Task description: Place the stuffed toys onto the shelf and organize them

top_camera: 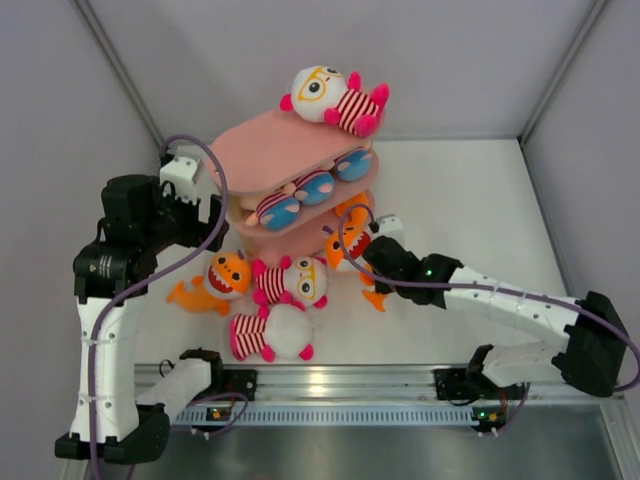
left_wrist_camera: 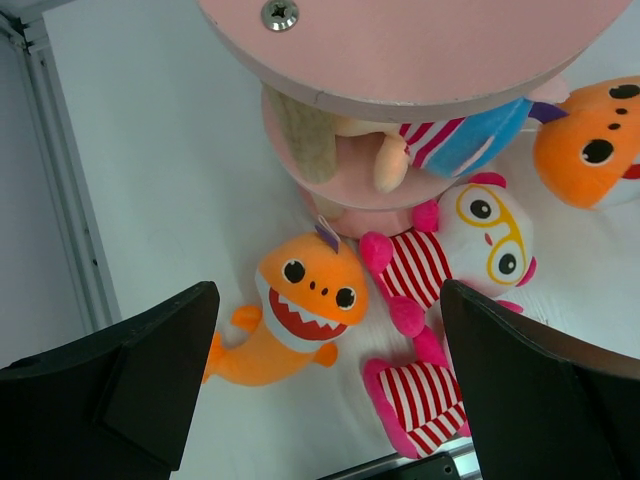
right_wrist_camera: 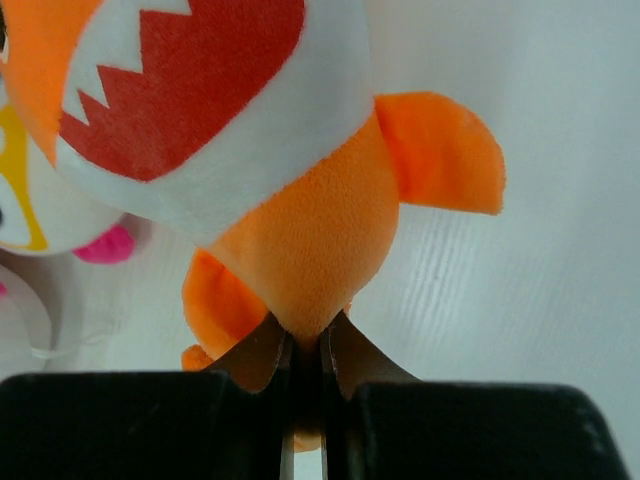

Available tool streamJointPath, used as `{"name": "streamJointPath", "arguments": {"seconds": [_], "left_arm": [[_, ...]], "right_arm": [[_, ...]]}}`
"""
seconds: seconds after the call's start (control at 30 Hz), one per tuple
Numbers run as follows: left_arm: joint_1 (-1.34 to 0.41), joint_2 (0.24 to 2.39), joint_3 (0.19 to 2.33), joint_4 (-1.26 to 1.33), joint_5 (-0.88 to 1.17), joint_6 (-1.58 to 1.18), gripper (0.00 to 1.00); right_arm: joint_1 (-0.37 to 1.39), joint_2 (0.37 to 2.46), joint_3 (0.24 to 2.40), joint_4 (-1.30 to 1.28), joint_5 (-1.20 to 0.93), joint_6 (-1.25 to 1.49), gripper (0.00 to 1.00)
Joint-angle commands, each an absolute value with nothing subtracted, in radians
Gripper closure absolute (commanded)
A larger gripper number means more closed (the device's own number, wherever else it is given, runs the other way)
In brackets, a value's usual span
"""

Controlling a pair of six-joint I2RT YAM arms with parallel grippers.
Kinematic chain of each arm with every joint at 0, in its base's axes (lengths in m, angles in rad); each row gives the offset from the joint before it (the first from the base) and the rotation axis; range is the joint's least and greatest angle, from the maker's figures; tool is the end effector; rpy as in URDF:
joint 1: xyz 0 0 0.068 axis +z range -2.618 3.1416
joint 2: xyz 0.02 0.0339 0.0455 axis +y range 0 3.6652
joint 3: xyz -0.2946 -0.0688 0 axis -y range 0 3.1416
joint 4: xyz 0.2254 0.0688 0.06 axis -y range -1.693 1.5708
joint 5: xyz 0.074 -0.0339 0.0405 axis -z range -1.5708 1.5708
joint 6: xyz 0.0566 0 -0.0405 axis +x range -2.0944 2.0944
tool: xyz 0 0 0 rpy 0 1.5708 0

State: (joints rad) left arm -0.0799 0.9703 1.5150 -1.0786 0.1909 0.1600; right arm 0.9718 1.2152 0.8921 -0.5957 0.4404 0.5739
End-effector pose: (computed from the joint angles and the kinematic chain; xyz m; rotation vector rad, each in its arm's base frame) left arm 0.1255 -0.0208 0.4587 0.3642 2.0658 -0.1525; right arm 0.1475 0.1732 0.2755 -0.2931 2.3625 0.1799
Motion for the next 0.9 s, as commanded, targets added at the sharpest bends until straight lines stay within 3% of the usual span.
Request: {"name": "streamJointPath", "arguments": {"seconds": [0.0,0.4,0.87], "left_arm": [[-0.075,0.962,1.503,-1.078,0.178,0.172,0.02],[-0.075,0.96,1.522,-1.078,0.15,0.184,0.02],[-0.075,0.954,1.506,-1.081,0.14,0.19,0.02]], "right_arm": [[0.959,1.32,1.018,-0.431,0.436,0.609,1.0],[0.914,1.63,1.238,-0.232,0.497,0.589,1.0],[0.884,1.749,1.2,0.038,0.551,0.58,1.0]]}}
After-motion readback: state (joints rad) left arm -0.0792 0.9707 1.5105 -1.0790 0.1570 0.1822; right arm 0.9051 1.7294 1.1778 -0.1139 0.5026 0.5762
